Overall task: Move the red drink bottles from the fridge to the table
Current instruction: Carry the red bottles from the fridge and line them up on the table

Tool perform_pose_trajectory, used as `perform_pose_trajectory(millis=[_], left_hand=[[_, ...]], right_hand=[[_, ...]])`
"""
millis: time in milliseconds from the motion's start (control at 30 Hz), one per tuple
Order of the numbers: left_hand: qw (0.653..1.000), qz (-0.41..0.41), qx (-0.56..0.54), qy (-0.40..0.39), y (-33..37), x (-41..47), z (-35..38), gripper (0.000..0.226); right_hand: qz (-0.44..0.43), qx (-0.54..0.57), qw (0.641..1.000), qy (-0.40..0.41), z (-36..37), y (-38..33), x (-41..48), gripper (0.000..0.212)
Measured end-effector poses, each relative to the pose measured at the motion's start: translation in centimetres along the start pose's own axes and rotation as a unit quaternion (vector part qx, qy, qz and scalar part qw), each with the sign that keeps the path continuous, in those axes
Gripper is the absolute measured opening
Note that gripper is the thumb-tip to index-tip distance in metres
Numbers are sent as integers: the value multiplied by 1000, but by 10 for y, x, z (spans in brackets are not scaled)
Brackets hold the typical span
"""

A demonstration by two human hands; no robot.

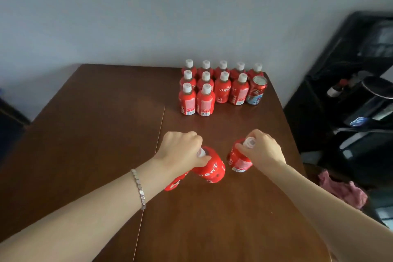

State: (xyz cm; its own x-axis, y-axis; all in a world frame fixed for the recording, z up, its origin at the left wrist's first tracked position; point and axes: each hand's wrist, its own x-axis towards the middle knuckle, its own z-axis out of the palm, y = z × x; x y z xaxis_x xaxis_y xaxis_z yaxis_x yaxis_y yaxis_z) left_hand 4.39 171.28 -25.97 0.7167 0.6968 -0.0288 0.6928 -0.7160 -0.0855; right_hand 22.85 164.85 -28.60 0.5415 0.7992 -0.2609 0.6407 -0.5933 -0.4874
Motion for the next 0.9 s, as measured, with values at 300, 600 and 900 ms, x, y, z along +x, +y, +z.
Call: perform_pose_trajectory(millis=[300, 600, 900], left_hand=[[996, -6, -49, 79, -39, 113, 39, 45], [987, -28, -122, 104, -44, 157, 76, 46], [987, -15, -122, 107, -46, 163, 99, 48]], right_hand=[[31, 73, 996, 30, 18, -23, 150, 30], [23, 161, 986, 42, 35, -43, 244, 38], [180, 444, 866, -143, 37, -18, 244, 52]])
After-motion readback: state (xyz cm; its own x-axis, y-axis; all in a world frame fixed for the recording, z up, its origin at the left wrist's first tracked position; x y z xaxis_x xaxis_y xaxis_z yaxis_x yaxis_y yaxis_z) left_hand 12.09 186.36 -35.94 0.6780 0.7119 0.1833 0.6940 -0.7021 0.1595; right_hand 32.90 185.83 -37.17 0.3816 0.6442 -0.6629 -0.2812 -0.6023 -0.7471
